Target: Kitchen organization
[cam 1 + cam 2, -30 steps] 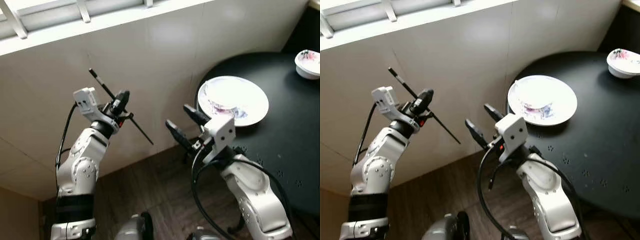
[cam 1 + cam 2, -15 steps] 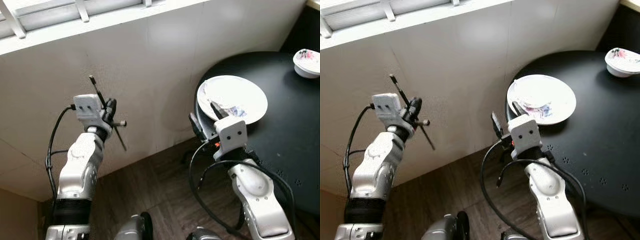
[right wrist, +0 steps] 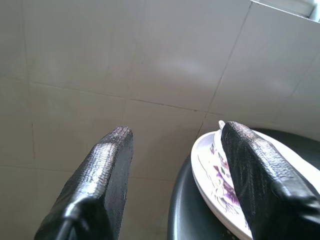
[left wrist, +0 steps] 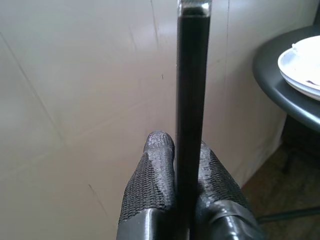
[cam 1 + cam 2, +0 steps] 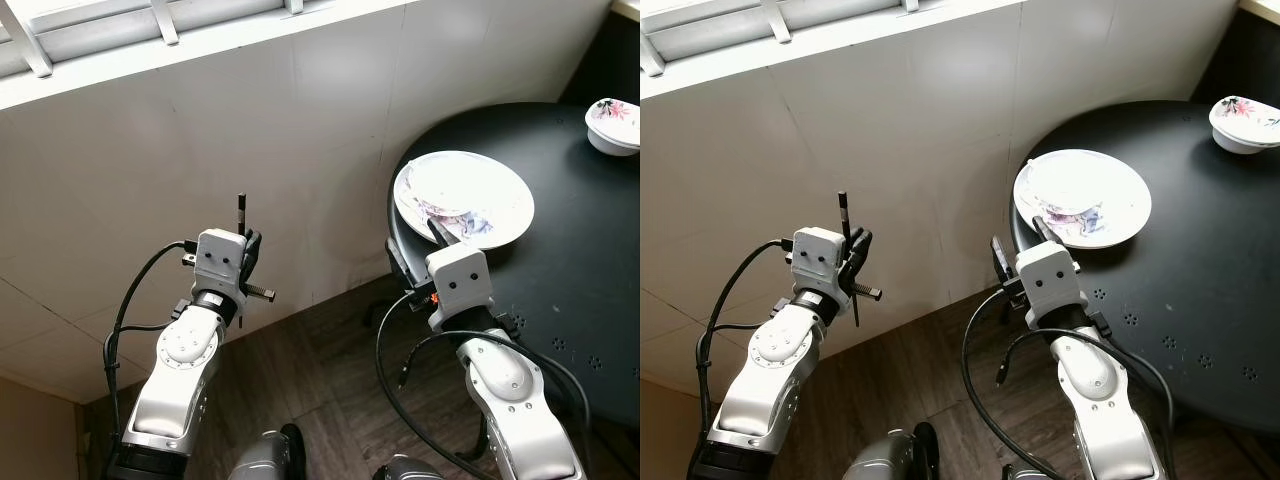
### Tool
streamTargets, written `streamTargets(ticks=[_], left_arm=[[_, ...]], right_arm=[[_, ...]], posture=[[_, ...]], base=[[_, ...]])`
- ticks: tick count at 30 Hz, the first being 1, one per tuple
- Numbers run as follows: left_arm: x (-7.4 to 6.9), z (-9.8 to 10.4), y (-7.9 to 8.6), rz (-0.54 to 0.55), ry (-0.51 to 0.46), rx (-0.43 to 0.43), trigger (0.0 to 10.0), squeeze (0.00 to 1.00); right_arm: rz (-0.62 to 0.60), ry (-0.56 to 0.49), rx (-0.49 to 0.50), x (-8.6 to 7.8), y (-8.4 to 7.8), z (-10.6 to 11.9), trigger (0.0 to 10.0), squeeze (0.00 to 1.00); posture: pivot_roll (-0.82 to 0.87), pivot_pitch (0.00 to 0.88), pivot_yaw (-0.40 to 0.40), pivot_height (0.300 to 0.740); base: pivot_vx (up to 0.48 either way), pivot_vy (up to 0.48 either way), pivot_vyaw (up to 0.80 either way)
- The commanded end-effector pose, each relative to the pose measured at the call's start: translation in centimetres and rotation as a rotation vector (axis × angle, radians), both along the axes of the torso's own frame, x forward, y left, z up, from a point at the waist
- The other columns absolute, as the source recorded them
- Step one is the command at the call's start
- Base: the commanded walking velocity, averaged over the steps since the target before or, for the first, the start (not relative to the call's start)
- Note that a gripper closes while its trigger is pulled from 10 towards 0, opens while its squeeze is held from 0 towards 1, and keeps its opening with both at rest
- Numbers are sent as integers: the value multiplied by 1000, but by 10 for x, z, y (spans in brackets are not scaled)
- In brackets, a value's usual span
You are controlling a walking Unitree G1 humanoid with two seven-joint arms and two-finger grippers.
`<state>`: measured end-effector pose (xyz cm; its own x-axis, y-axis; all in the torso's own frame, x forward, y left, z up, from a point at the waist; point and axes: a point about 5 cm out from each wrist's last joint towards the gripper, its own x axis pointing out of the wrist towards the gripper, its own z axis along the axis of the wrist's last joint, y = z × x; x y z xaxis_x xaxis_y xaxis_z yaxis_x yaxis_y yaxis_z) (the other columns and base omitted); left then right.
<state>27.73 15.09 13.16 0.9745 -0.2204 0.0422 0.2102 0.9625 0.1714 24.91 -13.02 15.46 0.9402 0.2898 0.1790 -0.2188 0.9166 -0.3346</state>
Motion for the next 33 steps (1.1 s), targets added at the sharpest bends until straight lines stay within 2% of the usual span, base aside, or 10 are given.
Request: streamTargets(ticks=[1, 20, 33], left_arm=[[0, 3, -3, -7, -26, 22, 10000, 0], [1, -1, -2, -10, -56, 102, 10000, 0], [5, -1, -3, -6, -64, 107, 10000, 0]], right_arm=[[8, -13, -19, 1, 5, 0, 10000, 0], [-9, -61, -44, 11, 9, -2, 10000, 0], [-23, -84, -48, 16, 9, 0, 10000, 0]], posture=[[-104, 93, 47, 740], [-89, 24, 47, 740], [-92, 23, 47, 740]], base=[[0, 0, 0], [0, 0, 0], [0, 0, 0]])
